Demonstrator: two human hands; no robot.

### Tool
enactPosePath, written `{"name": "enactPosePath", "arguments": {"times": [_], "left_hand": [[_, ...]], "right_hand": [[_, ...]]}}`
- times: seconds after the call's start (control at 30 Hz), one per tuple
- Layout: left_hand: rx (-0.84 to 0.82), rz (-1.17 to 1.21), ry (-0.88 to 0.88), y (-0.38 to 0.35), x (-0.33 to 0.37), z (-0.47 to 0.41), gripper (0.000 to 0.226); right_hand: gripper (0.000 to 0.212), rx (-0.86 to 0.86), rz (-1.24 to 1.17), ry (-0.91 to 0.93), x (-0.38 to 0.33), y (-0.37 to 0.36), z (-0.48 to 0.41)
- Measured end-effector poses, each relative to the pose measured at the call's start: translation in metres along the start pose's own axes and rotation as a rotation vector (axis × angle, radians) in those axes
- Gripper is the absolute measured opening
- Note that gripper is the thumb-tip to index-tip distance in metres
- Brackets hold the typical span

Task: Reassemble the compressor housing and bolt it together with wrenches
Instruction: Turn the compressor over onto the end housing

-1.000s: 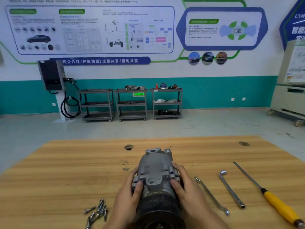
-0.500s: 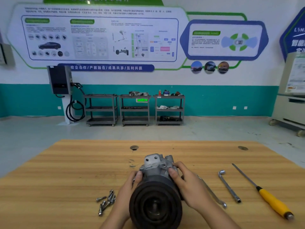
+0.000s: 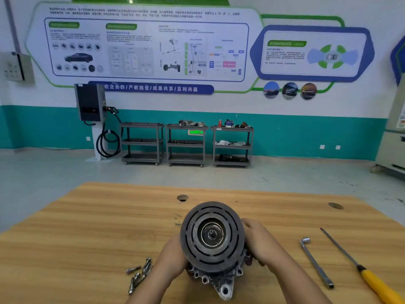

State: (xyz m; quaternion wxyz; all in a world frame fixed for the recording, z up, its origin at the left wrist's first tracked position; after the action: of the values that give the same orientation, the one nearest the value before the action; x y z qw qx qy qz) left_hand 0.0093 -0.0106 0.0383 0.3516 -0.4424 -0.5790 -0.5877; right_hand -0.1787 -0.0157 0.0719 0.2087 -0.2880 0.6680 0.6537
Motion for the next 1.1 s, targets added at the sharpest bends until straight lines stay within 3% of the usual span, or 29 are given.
{"name": "enactPosePath", "arguments": {"times": [0.27,0.37,0.47,0.57,0.8,0.87,0.93,1.0,1.03,1.1], "left_hand": [[0.004,-0.077,0.11,-0.011,-0.005,-0.045,0.037],[0.024,-0.132,0.175,-0.014,0.003,-0.062,0.032],[-0.043,-0.141,0.301,-0.011,0.005,-0.072,0.05],[-0.016,-0.113,0.377,-0.008,0.003,-0.077,0.064],[0.061,-0.164,0.239,-0.019,-0.003,-0.077,0.065],[0.168,-0.15,0.146,-0.018,-0.004,-0.078,0.053],[0.309,-0.093,-0.047,-0.015,0.001,-0.072,0.039],[0.351,0.1,-0.268,-0.013,0.01,-0.059,0.039],[0.323,0.222,-0.345,-0.013,0.013,-0.052,0.04],[0.207,0.368,-0.403,-0.013,0.019,-0.046,0.048]], "right_hand": [[0.044,-0.089,-0.145,-0.184,0.032,0.002,-0.007],[0.05,-0.078,-0.116,-0.269,0.039,0.002,-0.017],[0.065,-0.073,-0.126,-0.323,0.038,-0.002,-0.035],[0.061,-0.041,-0.169,-0.33,0.04,-0.002,-0.05],[0.054,-0.041,-0.185,-0.282,0.058,0.006,-0.042],[0.033,0.154,-0.217,-0.178,0.066,0.011,-0.034],[0.019,0.502,-0.266,-0.062,0.076,0.02,-0.016],[0.026,0.797,-0.326,0.035,0.088,0.025,0.006],[0.034,0.827,-0.355,0.049,0.093,0.023,0.012],[0.038,0.707,-0.379,0.018,0.097,0.01,0.013]]}}
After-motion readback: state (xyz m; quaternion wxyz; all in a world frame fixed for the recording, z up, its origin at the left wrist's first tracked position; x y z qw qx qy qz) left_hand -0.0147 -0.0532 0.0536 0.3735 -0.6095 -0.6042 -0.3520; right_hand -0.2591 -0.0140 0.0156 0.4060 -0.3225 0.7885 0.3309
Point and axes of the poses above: each hand's wrist, its own z-axis away from the middle knuckle, its own y-axis out of the back of the hand, x = y × z, the point moved 4 cm from there along -z, towards the middle knuckle, and after that the axes turned 9 degrees about z, right-handed, at the moved point
